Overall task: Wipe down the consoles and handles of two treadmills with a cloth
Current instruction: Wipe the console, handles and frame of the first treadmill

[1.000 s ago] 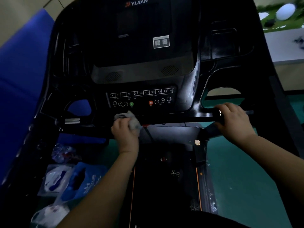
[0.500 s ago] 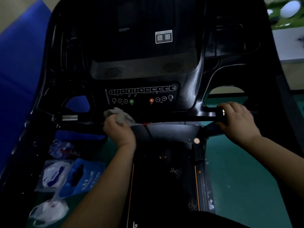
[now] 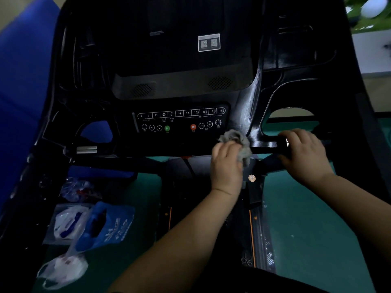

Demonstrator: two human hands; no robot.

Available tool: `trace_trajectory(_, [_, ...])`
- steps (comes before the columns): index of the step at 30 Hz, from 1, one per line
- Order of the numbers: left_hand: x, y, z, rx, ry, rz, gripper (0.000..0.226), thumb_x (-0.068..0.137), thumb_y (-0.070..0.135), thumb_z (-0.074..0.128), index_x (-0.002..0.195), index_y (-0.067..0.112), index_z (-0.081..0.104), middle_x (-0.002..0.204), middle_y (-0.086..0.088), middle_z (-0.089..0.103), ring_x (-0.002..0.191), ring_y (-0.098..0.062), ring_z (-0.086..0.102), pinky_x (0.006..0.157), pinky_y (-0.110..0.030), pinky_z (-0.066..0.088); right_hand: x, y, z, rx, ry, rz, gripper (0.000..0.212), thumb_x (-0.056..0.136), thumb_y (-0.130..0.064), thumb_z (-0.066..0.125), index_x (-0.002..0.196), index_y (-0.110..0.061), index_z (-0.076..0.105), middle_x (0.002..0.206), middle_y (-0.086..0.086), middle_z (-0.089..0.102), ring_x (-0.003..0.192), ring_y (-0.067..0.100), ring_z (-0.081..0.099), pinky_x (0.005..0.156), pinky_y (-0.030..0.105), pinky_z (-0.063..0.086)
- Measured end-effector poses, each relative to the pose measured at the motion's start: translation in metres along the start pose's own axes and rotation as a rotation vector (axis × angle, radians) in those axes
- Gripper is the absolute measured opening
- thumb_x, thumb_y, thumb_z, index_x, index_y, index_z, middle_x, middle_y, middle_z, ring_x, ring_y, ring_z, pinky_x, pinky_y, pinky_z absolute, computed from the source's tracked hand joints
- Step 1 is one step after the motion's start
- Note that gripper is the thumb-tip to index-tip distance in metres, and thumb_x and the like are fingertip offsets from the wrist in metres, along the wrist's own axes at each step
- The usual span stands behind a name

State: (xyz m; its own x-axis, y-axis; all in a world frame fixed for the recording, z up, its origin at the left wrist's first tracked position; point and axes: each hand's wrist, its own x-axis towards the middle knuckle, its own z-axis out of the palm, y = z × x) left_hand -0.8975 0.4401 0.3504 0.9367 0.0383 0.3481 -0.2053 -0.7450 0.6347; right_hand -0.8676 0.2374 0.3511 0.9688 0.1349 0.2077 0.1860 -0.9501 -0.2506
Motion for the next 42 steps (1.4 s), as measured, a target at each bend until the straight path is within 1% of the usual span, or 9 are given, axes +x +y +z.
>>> trace_trajectory(7, [0.000, -0.044, -0.029, 0.071, -0.008, 0.068, 0.037, 0.071, 0.013, 0.048, 0.102, 0.007, 0.068, 0.104, -0.008, 0.067, 0.101, -0.020, 0.043, 0.096, -0.018, 0.030, 0.001, 0.001, -0.003, 0.012, -0.029, 0.003, 0.060, 0.066, -0.014, 0.081, 0.121, -0.009, 0.057, 0.118, 0.018, 0.056, 0.109, 0.042, 0.051, 0.095, 0.048, 0.040])
trace_trajectory(12, [-0.006, -0.112, -0.087, 0.218, 0.277, -0.298, 0.022, 0.080, 0.004, 0.052, 0.099, 0.002, 0.064, 0.096, -0.018, 0.062, 0.098, -0.035, 0.049, 0.088, -0.042, 0.042, 0.000, -0.001, -0.004, 0.028, -0.030, 0.005, 0.062, 0.064, -0.014, 0.082, 0.121, -0.008, 0.058, 0.117, 0.019, 0.057, 0.110, 0.042, 0.051, 0.096, 0.048, 0.040])
trace_trajectory(15, [-0.003, -0.112, -0.096, 0.240, 0.291, -0.423, 0.023, 0.077, -0.004, 0.053, 0.097, 0.003, 0.062, 0.098, -0.018, 0.061, 0.100, -0.036, 0.048, 0.088, -0.042, 0.040, 0.000, -0.002, -0.004, 0.021, -0.036, 0.011, 0.062, 0.066, -0.015, 0.082, 0.122, -0.008, 0.057, 0.118, 0.019, 0.056, 0.111, 0.041, 0.050, 0.097, 0.047, 0.039])
trace_trajectory(18, [0.000, -0.084, -0.068, 0.256, 0.143, -0.216, 0.017, 0.072, 0.008, 0.050, 0.081, 0.009, 0.065, 0.082, -0.010, 0.062, 0.085, -0.028, 0.051, 0.078, -0.034, 0.040, 0.000, -0.003, -0.004, 0.023, -0.035, 0.026, 0.062, 0.066, -0.015, 0.082, 0.122, -0.008, 0.057, 0.118, 0.019, 0.056, 0.112, 0.041, 0.050, 0.097, 0.047, 0.039])
trace_trajectory(20, [-0.002, -0.055, -0.039, 0.177, 0.027, -0.022, 0.027, 0.069, 0.013, 0.048, 0.088, 0.009, 0.067, 0.089, -0.007, 0.064, 0.089, -0.021, 0.044, 0.084, -0.030, 0.039, -0.001, -0.004, -0.005, 0.016, -0.044, 0.031, 0.062, 0.067, -0.016, 0.081, 0.123, -0.009, 0.056, 0.120, 0.018, 0.055, 0.114, 0.041, 0.048, 0.098, 0.047, 0.038])
trace_trajectory(24, [0.007, 0.007, 0.005, 0.028, -0.114, 0.081, 0.035, 0.068, 0.003, 0.057, 0.102, 0.006, 0.067, 0.104, -0.010, 0.067, 0.100, -0.021, 0.042, 0.090, -0.027, 0.037, 0.001, -0.003, -0.009, 0.009, -0.087, 0.025, 0.064, 0.068, -0.014, 0.079, 0.127, -0.010, 0.054, 0.124, 0.017, 0.053, 0.117, 0.040, 0.046, 0.101, 0.046, 0.036])
trace_trajectory(31, [0.028, 0.035, 0.012, 0.195, -0.203, 0.093, 0.029, 0.080, 0.004, 0.059, 0.108, 0.010, 0.063, 0.114, -0.006, 0.064, 0.111, -0.030, 0.047, 0.087, -0.040, 0.045, 0.000, -0.003, -0.013, 0.003, -0.124, 0.022, 0.064, 0.068, -0.010, 0.077, 0.127, -0.009, 0.053, 0.125, 0.017, 0.053, 0.119, 0.038, 0.045, 0.102, 0.043, 0.034])
trace_trajectory(36, [0.000, -0.024, -0.033, 0.241, -0.188, 0.094, 0.030, 0.076, 0.014, 0.049, 0.101, 0.011, 0.066, 0.106, -0.003, 0.066, 0.102, -0.029, 0.048, 0.088, -0.033, 0.043, 0.001, 0.000, -0.018, 0.077, -0.123, 0.013, 0.058, 0.070, -0.013, 0.075, 0.125, -0.010, 0.055, 0.122, 0.016, 0.055, 0.117, 0.038, 0.047, 0.101, 0.040, 0.034])
trace_trajectory(42, [0.005, -0.105, -0.098, 0.383, -0.057, -0.120, 0.011, 0.085, 0.016, 0.056, 0.088, 0.013, 0.066, 0.087, -0.001, 0.061, 0.095, -0.025, 0.047, 0.087, -0.029, 0.041, 0.005, -0.011, -0.017, 0.149, -0.088, 0.098, 0.050, 0.072, -0.019, 0.077, 0.117, -0.006, 0.060, 0.116, 0.021, 0.056, 0.112, 0.040, 0.051, 0.097, 0.042, 0.039])
